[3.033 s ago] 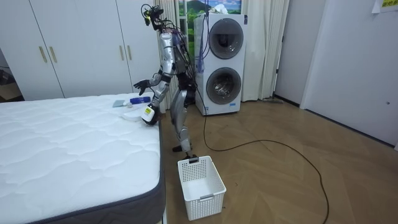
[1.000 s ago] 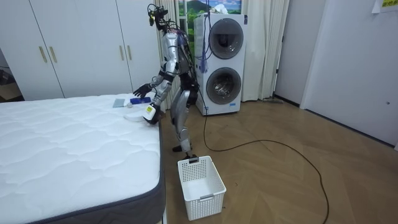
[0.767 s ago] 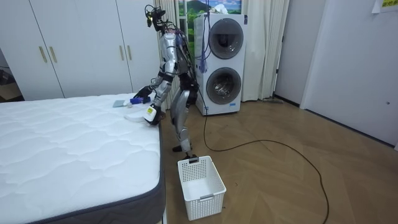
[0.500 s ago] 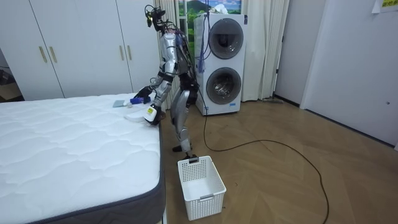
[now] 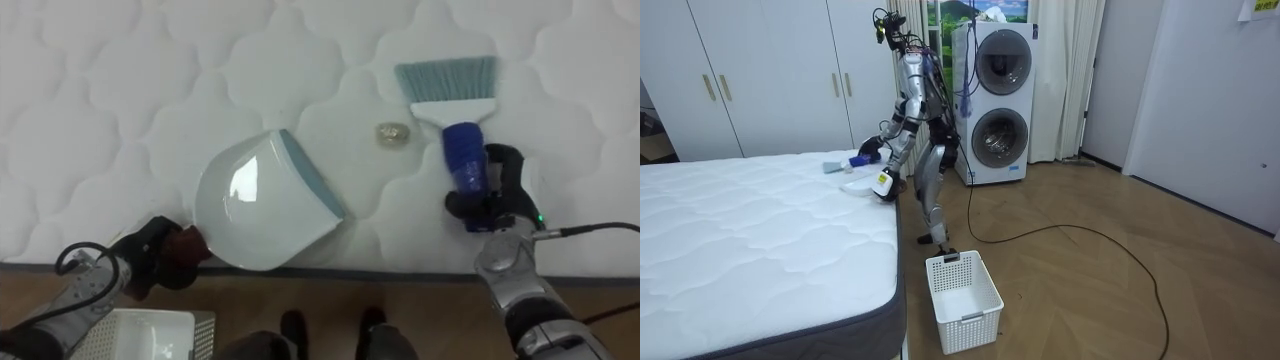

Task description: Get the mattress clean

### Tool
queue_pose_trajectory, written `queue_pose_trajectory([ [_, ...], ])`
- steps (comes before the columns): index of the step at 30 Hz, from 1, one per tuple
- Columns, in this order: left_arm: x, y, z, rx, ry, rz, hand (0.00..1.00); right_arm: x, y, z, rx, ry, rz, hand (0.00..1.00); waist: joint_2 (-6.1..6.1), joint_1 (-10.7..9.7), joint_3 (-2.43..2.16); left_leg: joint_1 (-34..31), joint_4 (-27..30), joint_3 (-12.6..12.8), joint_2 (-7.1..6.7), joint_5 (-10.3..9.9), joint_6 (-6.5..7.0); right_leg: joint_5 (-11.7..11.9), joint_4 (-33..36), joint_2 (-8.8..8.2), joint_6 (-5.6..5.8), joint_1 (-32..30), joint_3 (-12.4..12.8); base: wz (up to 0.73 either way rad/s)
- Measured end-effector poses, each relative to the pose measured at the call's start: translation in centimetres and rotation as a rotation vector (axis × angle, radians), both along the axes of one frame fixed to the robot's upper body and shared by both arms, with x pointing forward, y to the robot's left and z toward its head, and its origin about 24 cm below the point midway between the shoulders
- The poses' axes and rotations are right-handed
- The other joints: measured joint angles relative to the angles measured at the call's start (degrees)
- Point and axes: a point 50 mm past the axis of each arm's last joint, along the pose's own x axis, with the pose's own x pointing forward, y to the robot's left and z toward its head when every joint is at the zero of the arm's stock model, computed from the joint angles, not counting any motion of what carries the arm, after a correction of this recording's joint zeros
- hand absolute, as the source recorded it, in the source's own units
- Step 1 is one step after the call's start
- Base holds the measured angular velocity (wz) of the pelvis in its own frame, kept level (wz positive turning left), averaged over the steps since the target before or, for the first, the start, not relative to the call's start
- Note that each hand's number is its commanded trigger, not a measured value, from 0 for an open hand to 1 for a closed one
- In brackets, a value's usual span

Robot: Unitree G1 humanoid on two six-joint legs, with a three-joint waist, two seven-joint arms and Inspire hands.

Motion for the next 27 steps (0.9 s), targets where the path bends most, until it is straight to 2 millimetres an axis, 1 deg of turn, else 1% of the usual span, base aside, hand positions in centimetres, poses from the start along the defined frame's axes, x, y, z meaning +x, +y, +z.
queue_pose_trajectory([
  [3, 0.0, 0.0, 0.0, 0.001, 0.003, 0.002, 1.0, 0.2, -0.2, 0.2, -0.013, 0.007, -0.014, 1.0, -0.06, 0.01, 0.04, -0.01, 0.0, 0.01, 0.03, 0.0, 0.0, -0.01, -0.03, 0.03, -0.02, 0.0, 0.0, 0.0],
  [5, 0.1, 0.0, 0.0, 0.001, 0.002, 0.001, 1.0, 0.0, -0.1, -0.2, -0.01, 0.035, -0.012, 1.0, -0.2, 0.11, 0.13, -0.09, 0.12, 0.0, 0.06, -0.01, -0.01, -0.02, -0.06, 0.03, -0.03, -0.01, -0.08, 0.0],
  [11, 0.1, 0.0, 0.0, -0.001, 0.005, 0.001, 1.0, -0.3, 0.2, -0.9, 0.007, 0.068, -0.02, 1.0, -0.2, 0.12, 0.13, -0.73, 1.24, 0.0, 0.4, -0.21, 0.05, -0.01, 0.06, 0.07, -0.03, 0.0, -0.58, 0.02],
  [17, 0.2, -0.1, 0.1, 0.003, 0.008, 0.004, 1.0, -0.8, -0.4, -1.4, 0.038, 0.109, -0.053, 1.0, -0.08, 0.12, 0.06, -1.12, 1.89, -0.36, 0.72, -0.33, 0.15, 0.06, 0.12, 0.08, -0.14, 0.17, -1.44, 0.05],
  [20, 0.3, -0.2, 0.1, 0.007, 0.008, 0.002, 1.0, -0.9, -0.5, -1.4, 0.045, 0.116, -0.055, 1.0, 0.12, 0.1, -0.06, -1.12, 1.94, -0.53, 0.74, -0.33, 0.15, 0.08, 0.07, 0.1, -0.17, 0.31, -1.57, 0.0],
  [27, 0.4, -0.4, 0.2, 0.011, 0.008, -0.006, 1.0, -1.1, -1.0, -1.4, 0.062, 0.126, -0.077, 1.0, 0.19, 0.24, -0.11, -1.35, 1.92, -0.98, 0.6, -0.33, 0.15, 0.08, 0.0, 0.05, -0.17, 0.33, -1.8, 0.01],
])
